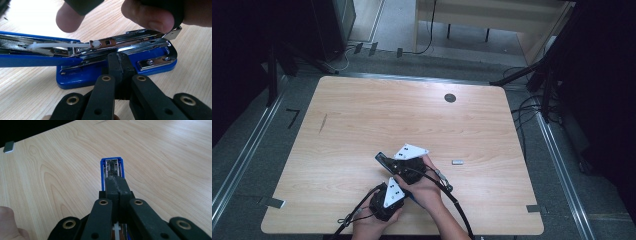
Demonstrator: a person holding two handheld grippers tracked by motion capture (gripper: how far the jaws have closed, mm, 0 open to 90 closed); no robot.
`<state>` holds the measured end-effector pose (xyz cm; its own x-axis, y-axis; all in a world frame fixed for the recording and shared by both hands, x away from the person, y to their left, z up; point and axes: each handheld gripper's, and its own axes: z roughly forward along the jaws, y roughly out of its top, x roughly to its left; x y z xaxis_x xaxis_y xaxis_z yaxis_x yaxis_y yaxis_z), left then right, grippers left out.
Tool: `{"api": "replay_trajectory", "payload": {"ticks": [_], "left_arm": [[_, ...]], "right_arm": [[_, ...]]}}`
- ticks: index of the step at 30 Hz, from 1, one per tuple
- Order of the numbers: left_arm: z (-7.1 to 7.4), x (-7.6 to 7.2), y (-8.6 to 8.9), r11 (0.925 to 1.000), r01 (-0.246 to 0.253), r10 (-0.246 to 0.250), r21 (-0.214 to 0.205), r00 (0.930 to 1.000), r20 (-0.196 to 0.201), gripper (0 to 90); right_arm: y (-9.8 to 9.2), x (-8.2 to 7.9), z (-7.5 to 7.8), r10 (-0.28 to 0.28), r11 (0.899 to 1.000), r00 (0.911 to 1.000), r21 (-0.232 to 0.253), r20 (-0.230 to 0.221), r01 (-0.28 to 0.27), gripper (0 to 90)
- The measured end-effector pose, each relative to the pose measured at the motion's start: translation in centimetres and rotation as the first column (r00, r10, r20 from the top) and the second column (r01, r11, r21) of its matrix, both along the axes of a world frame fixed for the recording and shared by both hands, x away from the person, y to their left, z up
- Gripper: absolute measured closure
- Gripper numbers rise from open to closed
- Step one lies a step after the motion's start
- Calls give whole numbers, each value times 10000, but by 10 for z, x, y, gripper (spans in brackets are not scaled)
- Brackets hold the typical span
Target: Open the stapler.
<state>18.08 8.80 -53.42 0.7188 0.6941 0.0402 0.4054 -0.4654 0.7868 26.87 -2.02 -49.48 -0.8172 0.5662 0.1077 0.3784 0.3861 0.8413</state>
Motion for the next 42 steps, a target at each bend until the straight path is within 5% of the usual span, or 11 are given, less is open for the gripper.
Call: {"api": "replay_trajectory", "payload": {"ticks": [17,32,42], "left_arm": [[0,0,0,10000,12,-12,10,10000,-10,900],[0,0,0,10000,18,-18,-12,10000,-32,900],[0,0,0,10000,20,-20,-30,10000,-25,900]], "right_arm": [[5,4,-12,34,9965,9985,-834,-543,-79,900],[4,5,-12,37,9966,9984,-824,-573,-85,900],[-8,4,1,-201,9994,9994,-293,-299,192,900]]}}
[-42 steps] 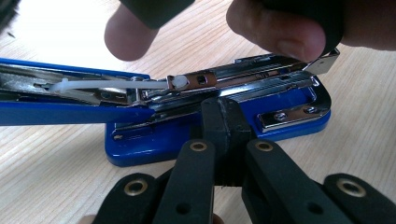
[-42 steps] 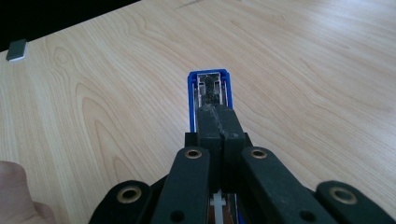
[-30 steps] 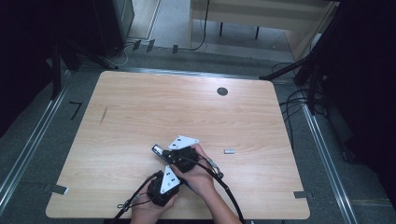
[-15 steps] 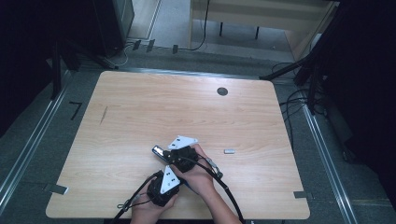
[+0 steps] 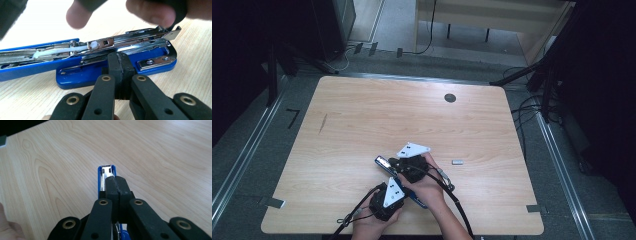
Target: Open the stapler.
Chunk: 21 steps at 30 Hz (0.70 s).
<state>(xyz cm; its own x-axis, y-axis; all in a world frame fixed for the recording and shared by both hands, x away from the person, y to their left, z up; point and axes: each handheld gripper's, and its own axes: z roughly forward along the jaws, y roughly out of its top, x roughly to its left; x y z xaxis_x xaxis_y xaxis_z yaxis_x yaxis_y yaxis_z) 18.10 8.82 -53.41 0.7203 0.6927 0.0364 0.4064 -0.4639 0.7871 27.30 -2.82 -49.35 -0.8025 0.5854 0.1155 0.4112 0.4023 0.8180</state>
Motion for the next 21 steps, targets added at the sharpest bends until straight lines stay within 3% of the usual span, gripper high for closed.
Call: {"api": "replay_trajectory", "payload": {"ticks": [11,18,21], "left_arm": [[0,0,0,10000,14,-14,-34,10000,-27,900],[0,0,0,10000,14,-14,-48,10000,-45,900],[0,0,0,10000,11,-11,-10,10000,-15,900]], "right_arm": [[-31,-3,14,-526,9984,9978,226,396,517,900],[-67,1,15,-1227,9922,9914,261,459,1216,900],[-90,4,14,-1740,9845,9834,296,510,1727,900]]}}
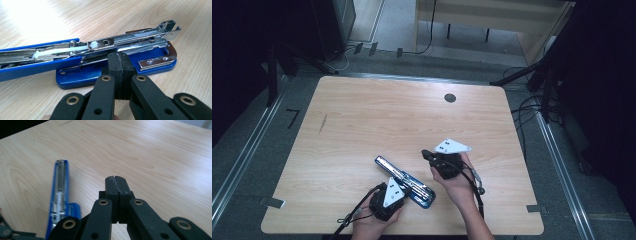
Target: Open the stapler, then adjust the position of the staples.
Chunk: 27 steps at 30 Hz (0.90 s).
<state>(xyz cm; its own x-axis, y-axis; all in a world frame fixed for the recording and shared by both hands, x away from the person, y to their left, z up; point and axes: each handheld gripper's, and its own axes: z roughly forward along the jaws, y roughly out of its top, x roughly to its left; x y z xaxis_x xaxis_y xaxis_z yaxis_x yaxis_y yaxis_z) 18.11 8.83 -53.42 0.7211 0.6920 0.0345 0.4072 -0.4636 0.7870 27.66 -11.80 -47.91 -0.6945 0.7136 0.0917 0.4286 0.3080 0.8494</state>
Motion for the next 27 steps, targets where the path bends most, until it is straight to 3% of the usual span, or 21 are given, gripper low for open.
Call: {"api": "replay_trajectory", "payload": {"ticks": [1,6,9,14,20,27], "left_arm": [[0,0,0,10000,0,0,0,10000,0,900],[0,0,0,10000,-4,4,-20,10000,-12,900],[0,0,0,10000,4,-4,-11,10000,-19,900],[0,0,0,10000,33,-33,75,10000,22,900],[0,0,0,10000,29,-30,56,10000,21,900],[0,0,0,10000,33,-33,49,10000,17,900]], "right_arm": [[0,0,0,0,10000,10000,0,0,0,900],[-41,5,0,-1089,9937,9941,253,20,1088,900],[-53,7,-1,-1386,9900,9904,258,8,1385,900],[-82,12,-18,-2151,9766,9761,-18,-324,2151,900],[-99,15,-39,-2587,9660,9632,-182,-730,2581,900],[-106,19,-51,-2774,9607,9561,-172,-942,2771,900]]}}
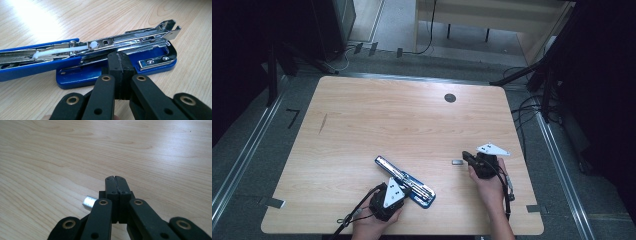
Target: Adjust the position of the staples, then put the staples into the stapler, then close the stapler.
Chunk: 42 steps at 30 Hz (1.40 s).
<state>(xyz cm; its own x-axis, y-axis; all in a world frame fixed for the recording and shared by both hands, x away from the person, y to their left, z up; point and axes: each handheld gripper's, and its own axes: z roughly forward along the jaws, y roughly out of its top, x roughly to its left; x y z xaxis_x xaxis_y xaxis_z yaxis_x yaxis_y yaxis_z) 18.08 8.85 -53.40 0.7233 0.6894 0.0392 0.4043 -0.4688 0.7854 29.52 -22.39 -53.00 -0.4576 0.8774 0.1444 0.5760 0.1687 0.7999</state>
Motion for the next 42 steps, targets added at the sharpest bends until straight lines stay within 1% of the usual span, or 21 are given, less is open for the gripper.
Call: {"api": "replay_trajectory", "payload": {"ticks": [7,13,20,27,34,37,42], "left_arm": [[0,0,0,10000,-1,1,22,10000,4,900],[0,0,0,10000,-13,13,-9,10000,-4,900],[0,0,0,10000,2,-2,-2,10000,-5,900],[0,0,1,10000,2,-2,-21,10000,-34,900],[0,0,1,10000,3,-3,-27,10000,-37,900],[0,0,1,10000,0,0,-45,10000,-74,900],[0,0,1,10000,-5,5,-45,10000,-55,900]], "right_arm": [[0,6,-5,20,9998,9999,-200,-116,-22,900],[3,8,-11,88,9998,9997,-198,-222,-92,900],[5,8,-12,126,9997,9995,-213,-298,-133,900],[4,8,-13,233,9990,9991,-362,-364,-247,900],[4,8,-13,213,9993,9991,-308,-363,-224,900],[2,8,-12,160,9996,9995,-234,-267,-166,900],[3,9,-12,175,9994,9993,-299,-328,-185,900]]}}
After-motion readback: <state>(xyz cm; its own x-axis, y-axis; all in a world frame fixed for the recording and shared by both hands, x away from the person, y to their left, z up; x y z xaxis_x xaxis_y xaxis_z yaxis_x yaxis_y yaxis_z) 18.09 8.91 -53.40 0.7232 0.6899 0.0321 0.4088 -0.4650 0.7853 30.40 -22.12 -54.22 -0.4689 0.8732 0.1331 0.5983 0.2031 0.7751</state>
